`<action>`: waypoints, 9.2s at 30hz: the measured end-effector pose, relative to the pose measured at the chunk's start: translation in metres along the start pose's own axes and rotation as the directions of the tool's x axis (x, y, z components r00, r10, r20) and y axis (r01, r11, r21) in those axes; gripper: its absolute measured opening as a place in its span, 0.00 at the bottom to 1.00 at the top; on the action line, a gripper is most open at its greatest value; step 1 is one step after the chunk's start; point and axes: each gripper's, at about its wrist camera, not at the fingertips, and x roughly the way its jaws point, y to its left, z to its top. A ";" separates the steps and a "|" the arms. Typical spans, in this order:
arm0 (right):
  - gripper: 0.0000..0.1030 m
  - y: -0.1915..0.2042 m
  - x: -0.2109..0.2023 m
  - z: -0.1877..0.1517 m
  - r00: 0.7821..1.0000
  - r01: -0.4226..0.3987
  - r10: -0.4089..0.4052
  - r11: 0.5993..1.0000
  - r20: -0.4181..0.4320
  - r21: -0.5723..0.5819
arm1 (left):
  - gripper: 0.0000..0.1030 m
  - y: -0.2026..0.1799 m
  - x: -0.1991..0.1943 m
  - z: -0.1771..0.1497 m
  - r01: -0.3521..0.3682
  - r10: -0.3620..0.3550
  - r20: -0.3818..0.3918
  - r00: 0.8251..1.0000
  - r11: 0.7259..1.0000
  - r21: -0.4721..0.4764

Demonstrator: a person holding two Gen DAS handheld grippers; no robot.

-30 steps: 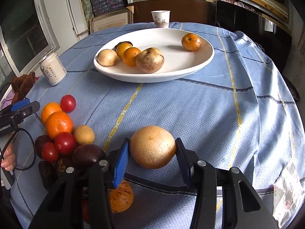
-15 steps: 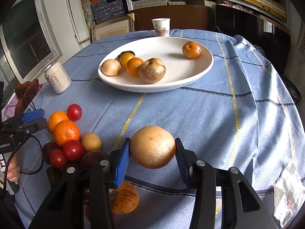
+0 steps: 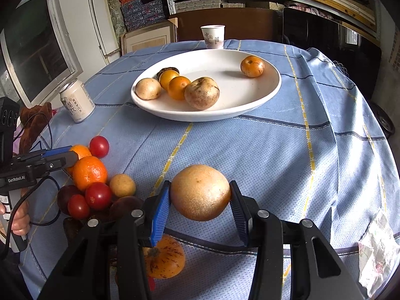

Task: Organize fruits
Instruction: 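Lift the grapefruit with the right gripper while the left gripper reaches toward the tangerine, then grasp the large tangerine with the left gripper while the right gripper holds the grapefruit, then carry the tangerine and grapefruit onto the white plate and open both grippers, then move back to the pile and grasp the speckled orange fruit with the right gripper, then grasp the dark red plum with the left gripper while the right gripper holds the speckled fruit, then lower the plum and speckled fruit onto the white plate and open both grippers, then return to the pile and grasp the shiny red round fruit with the right gripper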

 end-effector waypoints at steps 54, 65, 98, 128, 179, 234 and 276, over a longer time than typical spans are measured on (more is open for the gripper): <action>0.45 -0.024 -0.013 0.051 0.965 -0.078 0.041 0.988 0.259 0.136 | 0.45 -0.059 -0.011 0.068 0.100 -0.115 0.086 0.990 0.981 0.168; 0.51 -0.049 0.046 0.093 0.982 -0.041 0.005 0.981 0.187 0.192 | 0.45 -0.081 0.078 0.131 0.024 -0.015 -0.071 0.997 0.991 0.131; 0.51 0.014 -0.044 -0.026 0.974 -0.223 0.228 0.948 -0.006 -0.225 | 0.95 -0.011 -0.063 -0.001 -0.112 0.110 0.275 0.955 0.994 -0.009; 0.47 0.004 -0.024 -0.029 0.928 -0.359 0.345 0.930 -0.142 -0.084 | 0.95 -0.019 -0.050 -0.011 -0.151 0.138 0.234 0.962 0.988 0.036; 0.38 -0.023 -0.024 -0.021 0.938 -0.341 0.343 0.939 -0.057 0.048 | 0.47 -0.040 -0.020 -0.044 0.053 -0.044 -0.034 0.998 0.953 0.299; 0.38 -0.059 0.031 0.087 0.937 -0.276 0.204 0.929 0.282 0.248 | 0.36 -0.076 0.037 0.139 -0.037 0.027 0.054 0.998 0.979 0.201; 0.70 0.036 -0.060 -0.037 0.937 -0.332 0.349 0.868 -0.023 -0.369 | 0.95 -0.038 -0.038 -0.011 -0.217 0.182 0.224 0.958 0.965 0.146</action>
